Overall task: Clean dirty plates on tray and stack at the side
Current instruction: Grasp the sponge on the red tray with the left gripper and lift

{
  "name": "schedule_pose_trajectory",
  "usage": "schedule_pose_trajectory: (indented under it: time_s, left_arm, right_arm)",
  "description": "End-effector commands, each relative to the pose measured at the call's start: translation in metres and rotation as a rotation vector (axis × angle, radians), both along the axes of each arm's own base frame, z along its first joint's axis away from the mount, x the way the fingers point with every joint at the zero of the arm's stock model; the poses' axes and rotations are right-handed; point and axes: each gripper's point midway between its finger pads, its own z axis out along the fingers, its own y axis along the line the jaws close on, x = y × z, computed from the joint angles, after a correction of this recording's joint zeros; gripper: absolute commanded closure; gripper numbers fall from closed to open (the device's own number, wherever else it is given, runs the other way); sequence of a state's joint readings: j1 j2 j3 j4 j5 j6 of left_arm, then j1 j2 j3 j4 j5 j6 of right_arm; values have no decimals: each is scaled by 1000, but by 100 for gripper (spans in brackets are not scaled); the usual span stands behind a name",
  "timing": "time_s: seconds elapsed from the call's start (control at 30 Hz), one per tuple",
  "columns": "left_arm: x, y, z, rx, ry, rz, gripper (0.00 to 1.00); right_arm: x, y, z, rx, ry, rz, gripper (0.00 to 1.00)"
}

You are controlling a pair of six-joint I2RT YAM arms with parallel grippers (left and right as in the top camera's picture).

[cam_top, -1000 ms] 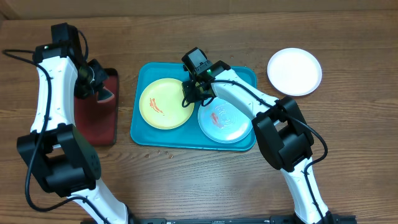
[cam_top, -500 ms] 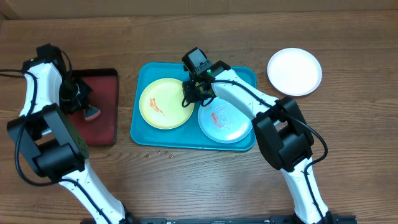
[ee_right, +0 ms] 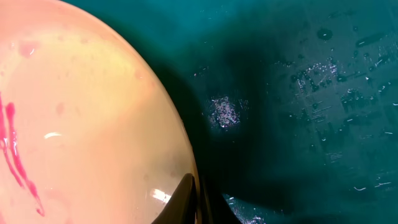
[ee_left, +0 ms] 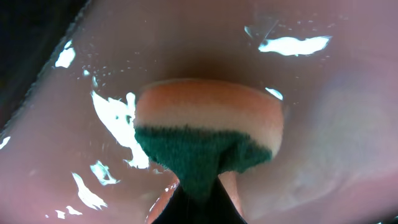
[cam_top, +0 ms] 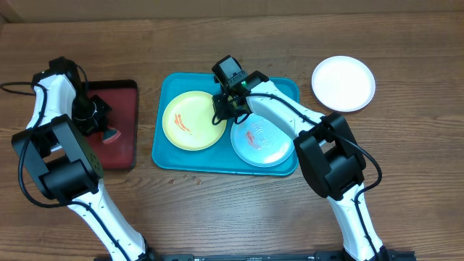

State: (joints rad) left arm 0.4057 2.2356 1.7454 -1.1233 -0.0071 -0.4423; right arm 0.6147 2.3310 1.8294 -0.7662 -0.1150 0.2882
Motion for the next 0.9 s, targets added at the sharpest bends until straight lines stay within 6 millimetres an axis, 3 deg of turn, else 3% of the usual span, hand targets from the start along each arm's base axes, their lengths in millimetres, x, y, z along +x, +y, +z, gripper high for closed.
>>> schedule_pose_trajectory:
  time_s: [0.0,0.17,0.63,0.77,0.87]
  left_arm:
    - [6,-4,7,-30,2,-4,96]
    - [7,-5,25,-34,13,-7,96]
    - [-2,-8,-15,-33,19,-6,96]
    - [-3,-8,-13,-34,23,-7,96]
    - [-1,-6,1,-37,28,-7,96]
  right_arm:
    - [-1,-19,-15,-59,16,-33,95]
    - [1,-18,-14,-51,6,-33,94]
    - [2,-17,-14,-50,3,-34,94]
    - [2,-17,-14,-50,4,-34,94]
    - [2,-17,-14,-50,4,-34,96]
